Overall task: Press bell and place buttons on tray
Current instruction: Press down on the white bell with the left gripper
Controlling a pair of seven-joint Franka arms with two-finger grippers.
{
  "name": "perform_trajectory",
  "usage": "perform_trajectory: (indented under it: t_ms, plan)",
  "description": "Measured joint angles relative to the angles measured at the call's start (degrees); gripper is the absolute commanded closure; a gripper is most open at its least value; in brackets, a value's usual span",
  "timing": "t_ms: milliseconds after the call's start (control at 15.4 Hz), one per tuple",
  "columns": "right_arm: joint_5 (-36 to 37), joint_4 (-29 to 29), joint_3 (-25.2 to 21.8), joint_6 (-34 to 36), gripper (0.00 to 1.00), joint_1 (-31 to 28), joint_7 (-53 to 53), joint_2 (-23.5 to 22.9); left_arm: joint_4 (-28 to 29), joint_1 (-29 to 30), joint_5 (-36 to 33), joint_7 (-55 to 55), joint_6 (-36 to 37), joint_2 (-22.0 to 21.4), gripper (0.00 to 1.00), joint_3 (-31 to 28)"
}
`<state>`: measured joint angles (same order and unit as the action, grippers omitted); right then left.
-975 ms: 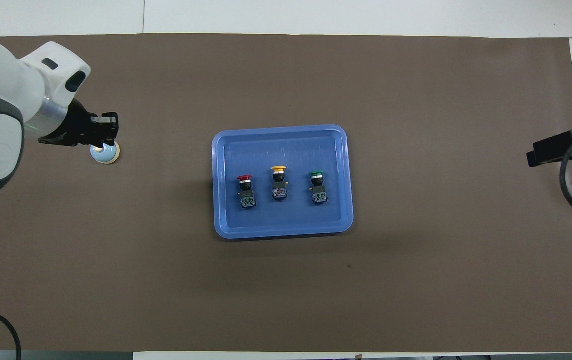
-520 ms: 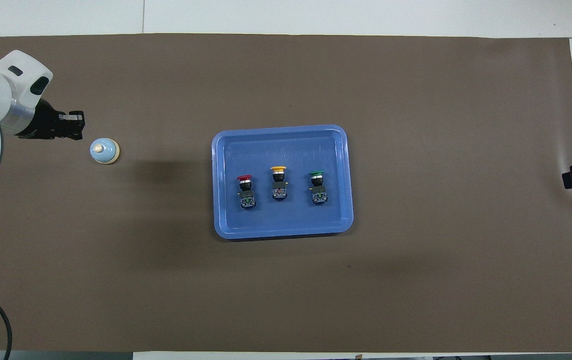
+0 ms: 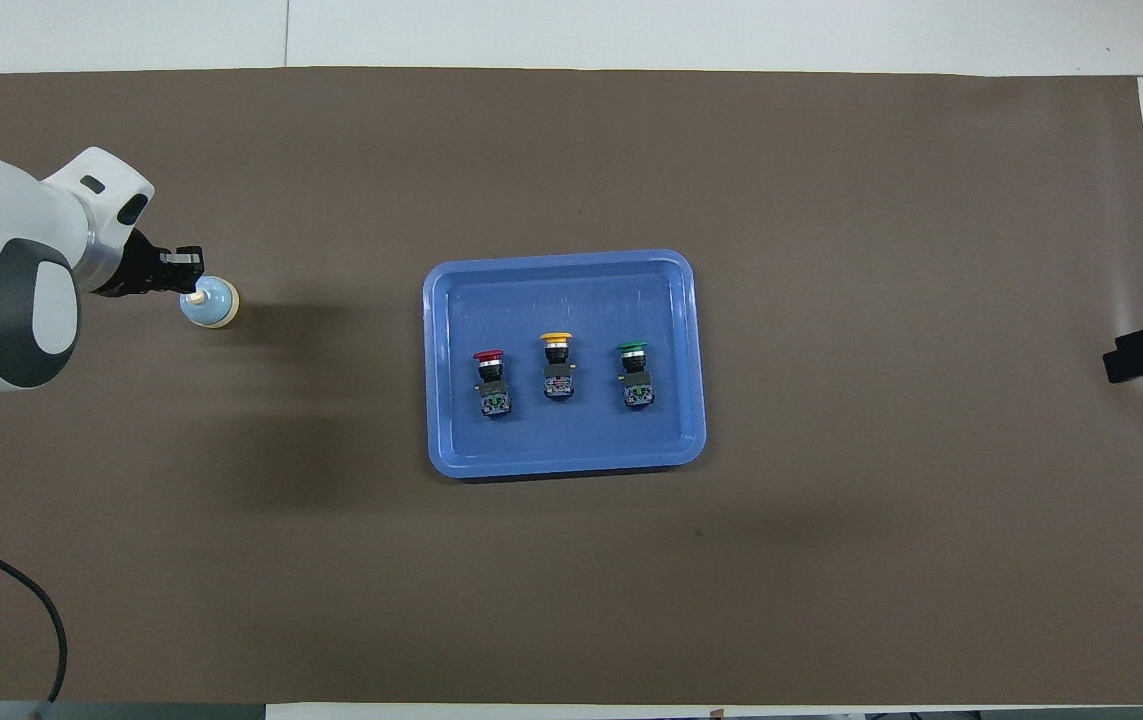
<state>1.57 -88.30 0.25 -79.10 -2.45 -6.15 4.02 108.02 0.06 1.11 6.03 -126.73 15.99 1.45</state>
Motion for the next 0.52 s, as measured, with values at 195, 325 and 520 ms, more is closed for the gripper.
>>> perform_trajectory:
  t_ms: [195, 325, 520]
  plan:
    - [0.0, 0.0, -0.1, 0.0, 0.0, 0.0, 0.0, 0.0, 0.7, 0.8, 0.0, -0.3, -0.6, 0.0, 1.0, 0.0]
    - [0.0, 0.0, -0.1, 0.0, 0.0, 0.0, 0.0, 0.0, 1.2, 1.3, -0.4, -0.6, -1.1, 0.0, 1.0, -0.1]
    - [0.0, 0.0, -0.1, 0.0, 0.0, 0.0, 0.0, 0.1, 3.9, 1.3, -0.5, -0.6, -5.4, 0.3, 1.0, 0.0]
